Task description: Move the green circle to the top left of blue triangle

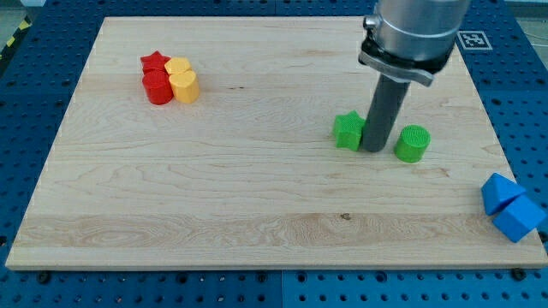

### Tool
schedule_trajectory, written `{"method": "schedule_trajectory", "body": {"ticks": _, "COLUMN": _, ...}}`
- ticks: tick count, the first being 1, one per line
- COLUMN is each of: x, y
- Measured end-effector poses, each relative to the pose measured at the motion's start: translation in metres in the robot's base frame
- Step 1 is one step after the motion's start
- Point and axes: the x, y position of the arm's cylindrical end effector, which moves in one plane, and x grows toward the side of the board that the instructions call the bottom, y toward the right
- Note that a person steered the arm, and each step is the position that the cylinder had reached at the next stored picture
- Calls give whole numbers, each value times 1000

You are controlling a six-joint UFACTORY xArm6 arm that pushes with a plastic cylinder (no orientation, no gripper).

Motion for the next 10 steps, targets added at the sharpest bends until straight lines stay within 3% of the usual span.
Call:
{"method": "schedule_trajectory", "body": {"ticks": 3, "x": 4, "y": 26}}
{"method": "schedule_trajectory", "body": {"ticks": 4, "x": 4, "y": 69}}
{"method": "schedule_trajectory", "body": {"ticks": 10, "x": 24, "y": 91}}
